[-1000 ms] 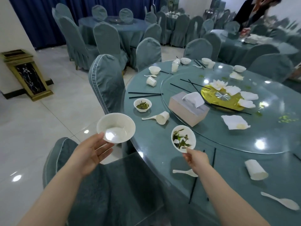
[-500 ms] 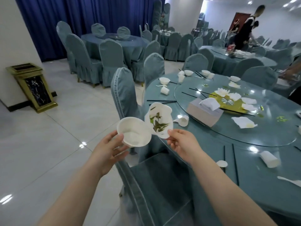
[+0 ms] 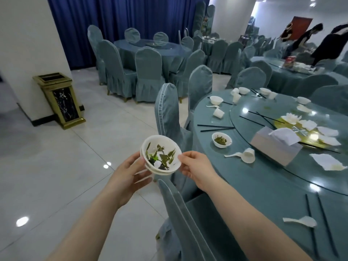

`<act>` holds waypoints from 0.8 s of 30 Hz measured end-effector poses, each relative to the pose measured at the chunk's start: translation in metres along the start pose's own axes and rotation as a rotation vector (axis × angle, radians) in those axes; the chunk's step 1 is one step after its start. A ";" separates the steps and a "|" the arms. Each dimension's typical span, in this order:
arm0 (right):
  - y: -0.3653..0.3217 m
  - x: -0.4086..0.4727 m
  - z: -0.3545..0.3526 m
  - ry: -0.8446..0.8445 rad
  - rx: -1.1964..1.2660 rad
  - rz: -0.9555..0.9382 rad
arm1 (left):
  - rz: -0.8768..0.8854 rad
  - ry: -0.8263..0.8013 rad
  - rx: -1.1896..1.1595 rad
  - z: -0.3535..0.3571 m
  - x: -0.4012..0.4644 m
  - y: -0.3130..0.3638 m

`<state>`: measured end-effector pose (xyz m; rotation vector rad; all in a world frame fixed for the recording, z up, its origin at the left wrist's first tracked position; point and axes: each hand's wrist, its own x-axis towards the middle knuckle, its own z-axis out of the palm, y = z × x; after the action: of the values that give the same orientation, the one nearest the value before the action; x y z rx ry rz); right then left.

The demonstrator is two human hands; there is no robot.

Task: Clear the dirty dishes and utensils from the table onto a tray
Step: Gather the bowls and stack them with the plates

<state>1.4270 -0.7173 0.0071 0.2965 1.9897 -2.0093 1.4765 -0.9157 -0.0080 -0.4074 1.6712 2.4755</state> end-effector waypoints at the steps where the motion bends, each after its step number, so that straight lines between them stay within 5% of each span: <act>1: -0.001 0.015 0.010 -0.007 0.033 0.012 | -0.002 0.007 0.004 -0.007 0.012 0.007; 11: -0.043 0.154 0.069 -0.079 0.152 0.032 | -0.024 -0.067 0.082 -0.047 0.149 0.076; 24: -0.069 0.258 0.030 0.279 0.375 0.022 | -0.199 -0.347 0.115 -0.007 0.347 0.115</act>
<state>1.1634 -0.7644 -0.0177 0.7119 1.7266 -2.4325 1.1169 -0.9818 -0.0095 -0.1143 1.5380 2.1476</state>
